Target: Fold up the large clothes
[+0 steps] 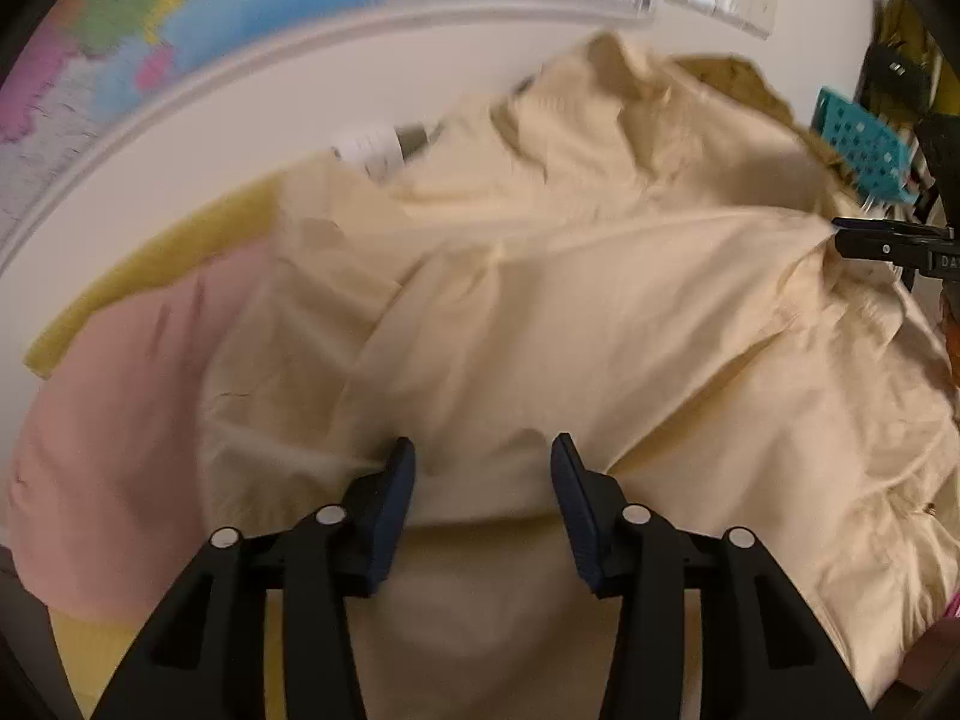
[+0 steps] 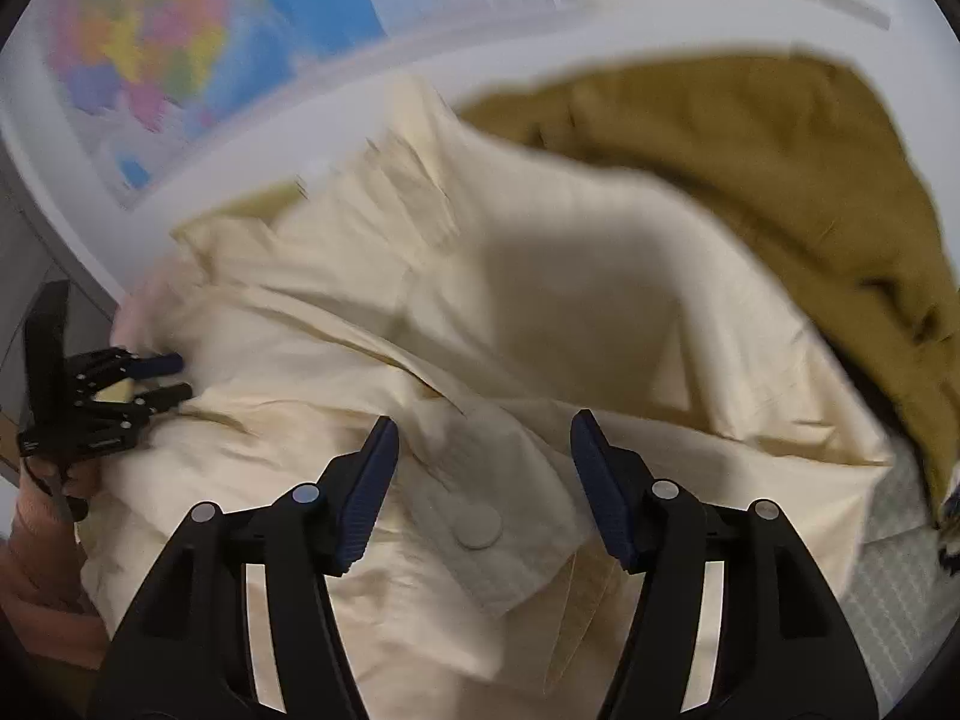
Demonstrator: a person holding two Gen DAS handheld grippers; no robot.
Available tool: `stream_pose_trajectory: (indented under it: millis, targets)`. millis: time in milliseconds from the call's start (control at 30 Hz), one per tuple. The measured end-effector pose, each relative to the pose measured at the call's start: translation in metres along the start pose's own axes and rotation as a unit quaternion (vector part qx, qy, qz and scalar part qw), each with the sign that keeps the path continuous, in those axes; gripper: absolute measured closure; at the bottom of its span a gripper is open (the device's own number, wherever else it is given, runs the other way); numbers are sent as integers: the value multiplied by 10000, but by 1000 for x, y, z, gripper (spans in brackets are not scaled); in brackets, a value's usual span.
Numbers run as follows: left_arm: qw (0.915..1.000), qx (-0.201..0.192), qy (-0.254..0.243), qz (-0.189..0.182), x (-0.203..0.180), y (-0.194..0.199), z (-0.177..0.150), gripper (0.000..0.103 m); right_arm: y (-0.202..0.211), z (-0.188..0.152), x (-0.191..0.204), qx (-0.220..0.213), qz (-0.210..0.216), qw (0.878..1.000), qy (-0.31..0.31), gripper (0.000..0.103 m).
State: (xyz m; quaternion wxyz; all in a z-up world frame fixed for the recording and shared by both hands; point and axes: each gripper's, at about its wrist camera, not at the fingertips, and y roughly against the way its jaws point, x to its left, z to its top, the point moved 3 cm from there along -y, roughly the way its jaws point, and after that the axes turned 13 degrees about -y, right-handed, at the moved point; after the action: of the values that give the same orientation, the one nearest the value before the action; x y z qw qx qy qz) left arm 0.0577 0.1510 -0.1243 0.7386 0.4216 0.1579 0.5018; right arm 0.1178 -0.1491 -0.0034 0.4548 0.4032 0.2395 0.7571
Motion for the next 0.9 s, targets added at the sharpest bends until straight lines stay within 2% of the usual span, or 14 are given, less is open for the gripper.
stream_pose_trajectory:
  millis: [67, 133, 200, 267, 367, 433, 467, 567, 667, 700, 767, 867, 900]
  targets:
    - [9993, -306, 131, -165, 4, 23, -8, 49, 22, -5, 13, -274, 125, 9993, 214, 43]
    - [9985, -458, 212, -191, 1, 39, -17, 46, 33, -12, 26, -332, 306, 9982, 400, 43]
    - [9978, -533, 340, -206, 6, 52, -32, 44, 28, -22, 40, -163, 399, 9965, 721, 45]
    - [9960, -557, 575, -404, 10, 63, -53, 41, 11, -32, 46, 129, 257, 9950, 960, 44]
    - [9949, -505, 753, -447, 8, 69, -78, 38, -27, -37, 35, 526, -148, 9952, 812, 45]
    - [9934, -448, 894, -565, 5, 73, -95, 36, -39, -38, 27, 696, -137, 9954, 651, 45]
    - [9927, -439, 943, -607, 4, 74, -101, 36, -33, -36, 26, 658, -55, 9961, 585, 44]
    - [9906, -448, 1073, -717, 0, 82, -126, 27, 10, -35, 23, 300, 337, 9985, 307, 26]
    - [9887, -433, 1153, -854, -1, 86, -144, 24, 59, -49, 7, -33, 537, 9985, 60, 20]
    - [9868, -430, 1207, -990, -3, 85, -150, 20, 76, -58, -3, -93, 579, 9982, -100, 17]
    - [9844, -355, 1302, -1130, -7, 82, -160, 19, 99, -77, -23, -226, 498, 9975, -440, 10]
    - [9824, -236, 1327, -1295, -17, 75, -168, 18, 124, -115, -61, -292, 274, 9940, -1015, 8]
    - [9824, -292, 1315, -1297, -20, 76, -169, 14, 132, -128, -74, -314, 221, 9917, -1231, 8]
